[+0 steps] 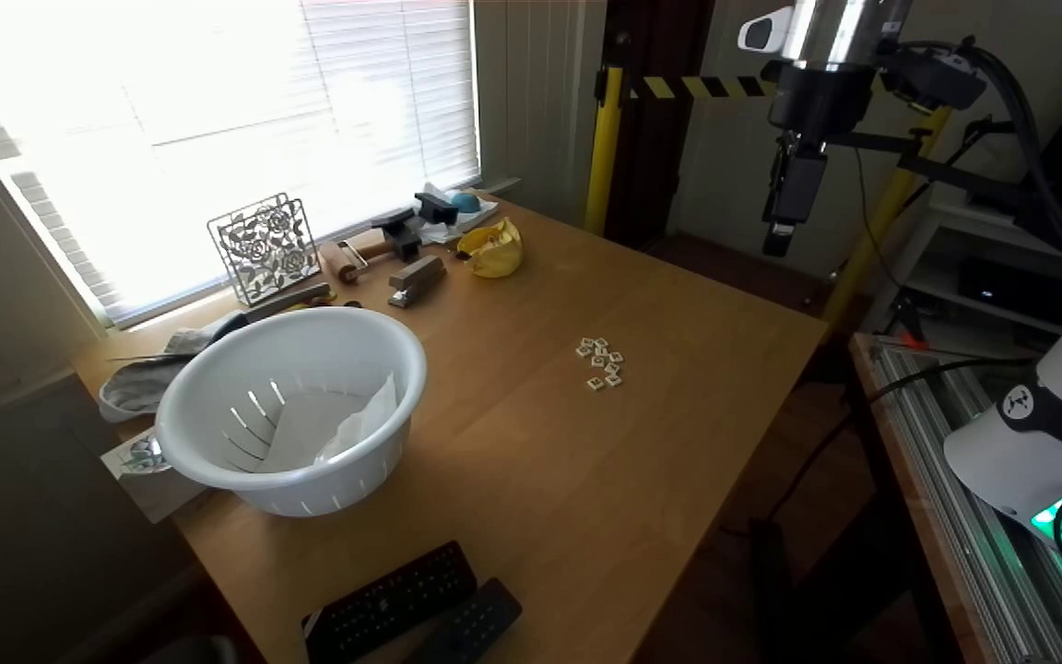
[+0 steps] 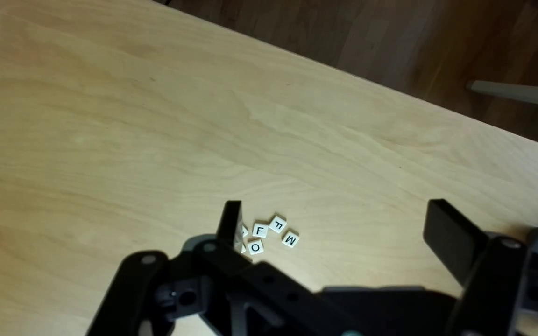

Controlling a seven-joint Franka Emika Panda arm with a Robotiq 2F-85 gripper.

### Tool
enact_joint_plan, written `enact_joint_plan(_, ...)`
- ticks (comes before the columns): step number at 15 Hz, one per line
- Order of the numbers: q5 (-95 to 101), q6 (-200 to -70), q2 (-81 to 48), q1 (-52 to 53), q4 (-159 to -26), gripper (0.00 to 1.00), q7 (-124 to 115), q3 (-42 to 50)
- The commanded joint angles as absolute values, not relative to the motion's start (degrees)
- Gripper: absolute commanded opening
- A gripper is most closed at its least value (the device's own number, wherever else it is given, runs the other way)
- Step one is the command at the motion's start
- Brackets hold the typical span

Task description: Move some of the letter tiles to the left

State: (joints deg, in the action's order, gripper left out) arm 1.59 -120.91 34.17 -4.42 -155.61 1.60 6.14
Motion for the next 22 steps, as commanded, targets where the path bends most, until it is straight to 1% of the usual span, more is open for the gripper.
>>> enact_joint_plan(1,1.32,-120.79,34.15,-4.85,-155.53,1.00,1.82,5.73)
enact_joint_plan(19,1.32,-120.79,34.15,-4.85,-155.53,1.00,1.82,5.73)
enact_joint_plan(22,-0.32,-115.06,33.63,-5.75,-154.82,1.00,-3.22,5.30)
